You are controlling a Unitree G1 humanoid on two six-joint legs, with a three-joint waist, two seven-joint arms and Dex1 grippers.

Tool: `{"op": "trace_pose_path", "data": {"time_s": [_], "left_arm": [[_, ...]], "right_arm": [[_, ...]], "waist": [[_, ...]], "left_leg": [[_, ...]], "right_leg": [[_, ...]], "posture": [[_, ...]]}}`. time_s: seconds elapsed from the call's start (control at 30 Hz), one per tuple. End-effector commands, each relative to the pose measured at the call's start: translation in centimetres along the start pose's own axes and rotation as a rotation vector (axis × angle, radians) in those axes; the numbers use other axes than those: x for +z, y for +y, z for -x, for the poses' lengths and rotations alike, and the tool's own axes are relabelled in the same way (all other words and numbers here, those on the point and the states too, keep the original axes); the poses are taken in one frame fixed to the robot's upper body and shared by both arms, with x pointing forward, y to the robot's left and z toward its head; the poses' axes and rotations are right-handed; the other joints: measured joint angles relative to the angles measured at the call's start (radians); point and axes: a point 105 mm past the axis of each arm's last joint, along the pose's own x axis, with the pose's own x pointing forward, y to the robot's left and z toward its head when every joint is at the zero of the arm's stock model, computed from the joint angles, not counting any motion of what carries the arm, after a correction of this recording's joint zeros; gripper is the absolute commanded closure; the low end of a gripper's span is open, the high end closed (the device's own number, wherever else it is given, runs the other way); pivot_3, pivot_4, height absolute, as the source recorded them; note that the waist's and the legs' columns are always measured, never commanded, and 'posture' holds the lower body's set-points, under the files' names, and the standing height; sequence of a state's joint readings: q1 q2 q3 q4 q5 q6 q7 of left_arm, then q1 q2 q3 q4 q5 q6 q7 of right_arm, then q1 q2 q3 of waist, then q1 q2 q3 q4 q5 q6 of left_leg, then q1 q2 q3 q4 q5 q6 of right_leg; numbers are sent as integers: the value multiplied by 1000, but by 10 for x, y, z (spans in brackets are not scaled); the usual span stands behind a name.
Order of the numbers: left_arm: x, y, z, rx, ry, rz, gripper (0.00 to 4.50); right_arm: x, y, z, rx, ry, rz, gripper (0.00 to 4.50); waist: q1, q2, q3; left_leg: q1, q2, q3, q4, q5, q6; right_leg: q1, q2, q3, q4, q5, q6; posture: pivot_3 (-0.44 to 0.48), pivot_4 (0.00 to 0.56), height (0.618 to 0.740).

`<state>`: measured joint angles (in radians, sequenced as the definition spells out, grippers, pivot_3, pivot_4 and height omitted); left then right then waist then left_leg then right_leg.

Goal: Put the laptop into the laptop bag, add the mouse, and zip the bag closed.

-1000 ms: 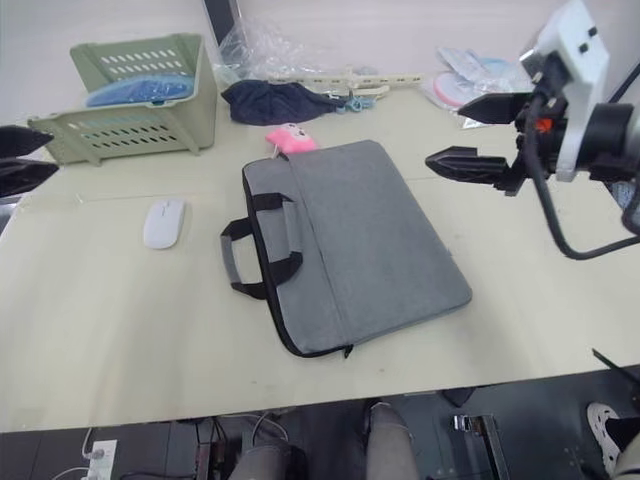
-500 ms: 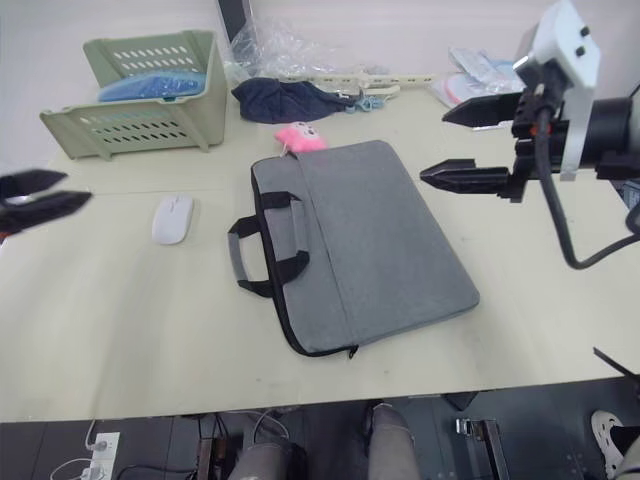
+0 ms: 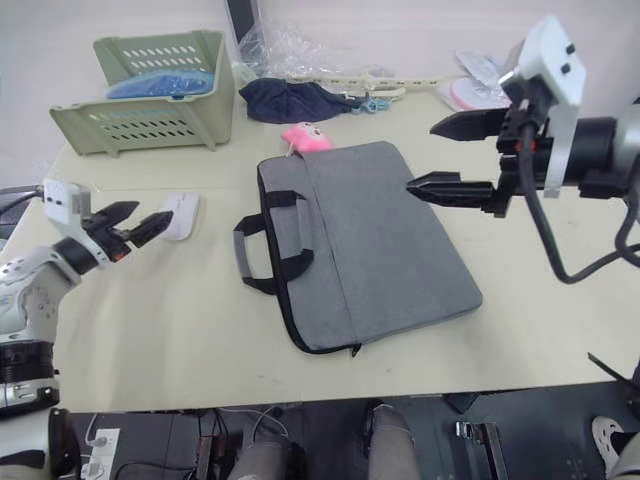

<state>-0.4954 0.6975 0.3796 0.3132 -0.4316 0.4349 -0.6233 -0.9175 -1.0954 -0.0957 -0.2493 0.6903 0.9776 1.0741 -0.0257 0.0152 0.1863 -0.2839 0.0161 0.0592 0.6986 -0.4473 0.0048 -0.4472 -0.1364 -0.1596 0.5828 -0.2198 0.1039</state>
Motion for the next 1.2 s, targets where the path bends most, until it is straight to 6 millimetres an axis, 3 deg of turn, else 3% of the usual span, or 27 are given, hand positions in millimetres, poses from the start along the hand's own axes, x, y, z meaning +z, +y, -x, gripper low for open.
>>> {"op": "trace_pose_path", "data": {"time_s": [0.03,0.47,0.8,1.2], "left_arm": [[16,5,-1,63,-75,-20,0],[-2,-21,-40,105,-127,66,0],[-3,-3,-52,198,-105,41,0],[-18,-20,-73,156,-35,51,0]], "right_arm": [[12,2,8,-25,-37,37,47],[9,0,3,-38,-44,16,47],[5,-3,3,-58,-51,-11,47],[-1,-8,6,-90,-58,-25,47]], "waist": [[0,0,0],[22,-2,-1],[23,-3,-2],[22,-4,-2]], "left_leg": [[0,0,0,0,0,0],[0,-1,0,1,0,1],[0,-1,0,1,0,1],[0,-1,0,2,0,1]], "right_leg": [[0,0,0,0,0,0],[0,0,0,0,0,0],[1,0,-1,0,0,0],[1,0,-1,0,0,0]], "posture": [[0,150,740],[0,150,740],[0,150,740],[0,150,740]]}}
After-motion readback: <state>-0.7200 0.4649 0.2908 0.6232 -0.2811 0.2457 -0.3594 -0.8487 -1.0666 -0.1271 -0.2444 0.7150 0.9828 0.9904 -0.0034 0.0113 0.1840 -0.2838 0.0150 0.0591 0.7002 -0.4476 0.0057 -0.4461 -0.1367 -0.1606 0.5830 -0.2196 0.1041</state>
